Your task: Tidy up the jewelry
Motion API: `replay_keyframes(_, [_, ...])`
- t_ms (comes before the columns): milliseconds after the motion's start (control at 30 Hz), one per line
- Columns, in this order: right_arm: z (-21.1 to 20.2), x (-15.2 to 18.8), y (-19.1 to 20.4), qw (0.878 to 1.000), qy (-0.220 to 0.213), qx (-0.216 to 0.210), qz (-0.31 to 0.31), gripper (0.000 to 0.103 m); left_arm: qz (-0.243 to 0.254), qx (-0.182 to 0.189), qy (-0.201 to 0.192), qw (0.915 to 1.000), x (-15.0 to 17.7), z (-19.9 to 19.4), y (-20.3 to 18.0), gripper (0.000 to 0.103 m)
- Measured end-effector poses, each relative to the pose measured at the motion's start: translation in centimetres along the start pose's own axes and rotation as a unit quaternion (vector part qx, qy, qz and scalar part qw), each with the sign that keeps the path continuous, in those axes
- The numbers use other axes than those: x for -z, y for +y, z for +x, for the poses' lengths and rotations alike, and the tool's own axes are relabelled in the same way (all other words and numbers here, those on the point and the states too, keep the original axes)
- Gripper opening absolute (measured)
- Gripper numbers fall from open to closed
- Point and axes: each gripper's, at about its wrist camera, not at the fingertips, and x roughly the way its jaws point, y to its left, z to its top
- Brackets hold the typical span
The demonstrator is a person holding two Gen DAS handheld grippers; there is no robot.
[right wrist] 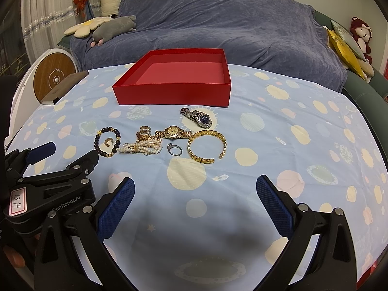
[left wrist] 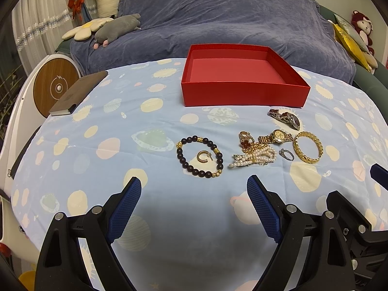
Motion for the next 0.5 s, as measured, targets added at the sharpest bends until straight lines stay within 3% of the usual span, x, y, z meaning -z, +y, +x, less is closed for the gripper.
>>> replay_keyframes(500, [0.09, 0.05, 0.15, 1.0, 0.001, -0.001, -0.002, 0.098, -0.004, -0.002, 0.002, 1.0, -0.03, 0.11, 0.29, 0.086])
